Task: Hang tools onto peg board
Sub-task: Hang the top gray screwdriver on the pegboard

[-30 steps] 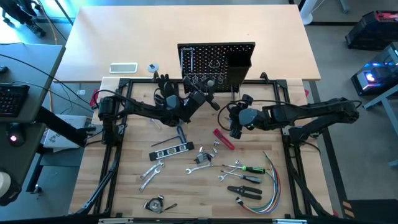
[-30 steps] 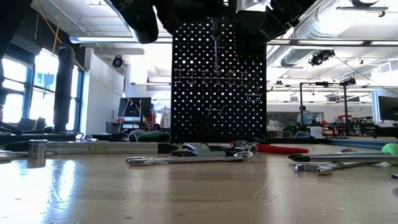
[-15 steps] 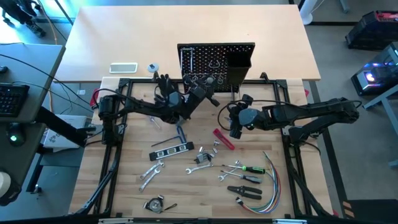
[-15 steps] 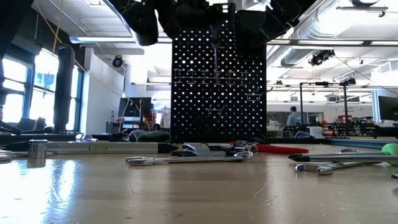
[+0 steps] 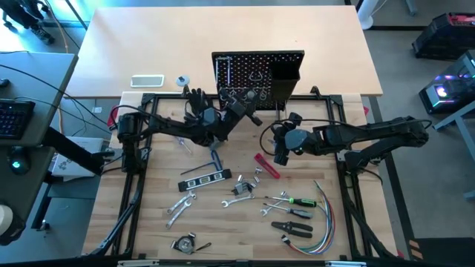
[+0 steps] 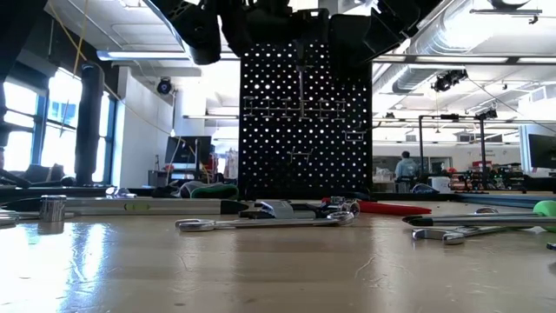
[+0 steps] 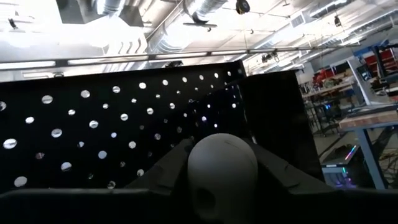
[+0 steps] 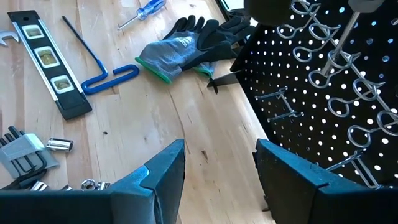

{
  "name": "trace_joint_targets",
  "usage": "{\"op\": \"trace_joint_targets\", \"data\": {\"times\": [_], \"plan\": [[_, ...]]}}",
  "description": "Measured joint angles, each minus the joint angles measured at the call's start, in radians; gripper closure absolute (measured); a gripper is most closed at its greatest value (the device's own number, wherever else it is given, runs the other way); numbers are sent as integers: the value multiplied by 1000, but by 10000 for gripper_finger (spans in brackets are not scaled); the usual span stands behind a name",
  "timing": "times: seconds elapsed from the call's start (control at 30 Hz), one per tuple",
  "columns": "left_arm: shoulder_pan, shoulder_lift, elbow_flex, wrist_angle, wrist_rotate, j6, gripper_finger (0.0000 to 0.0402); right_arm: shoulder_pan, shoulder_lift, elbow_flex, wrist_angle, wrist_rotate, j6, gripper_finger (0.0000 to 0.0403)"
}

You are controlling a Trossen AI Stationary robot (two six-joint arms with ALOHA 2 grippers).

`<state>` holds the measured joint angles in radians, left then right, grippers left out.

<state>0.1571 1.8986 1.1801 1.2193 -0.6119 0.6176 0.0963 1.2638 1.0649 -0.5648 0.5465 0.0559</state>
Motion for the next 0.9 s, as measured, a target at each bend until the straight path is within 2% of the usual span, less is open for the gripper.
{"op": "trace_joint_targets", "data": {"times": [0.9], "plan": [[26, -1, 1, -46, 28, -71, 288, 2, 0, 0, -1, -1, 15, 215]]}}
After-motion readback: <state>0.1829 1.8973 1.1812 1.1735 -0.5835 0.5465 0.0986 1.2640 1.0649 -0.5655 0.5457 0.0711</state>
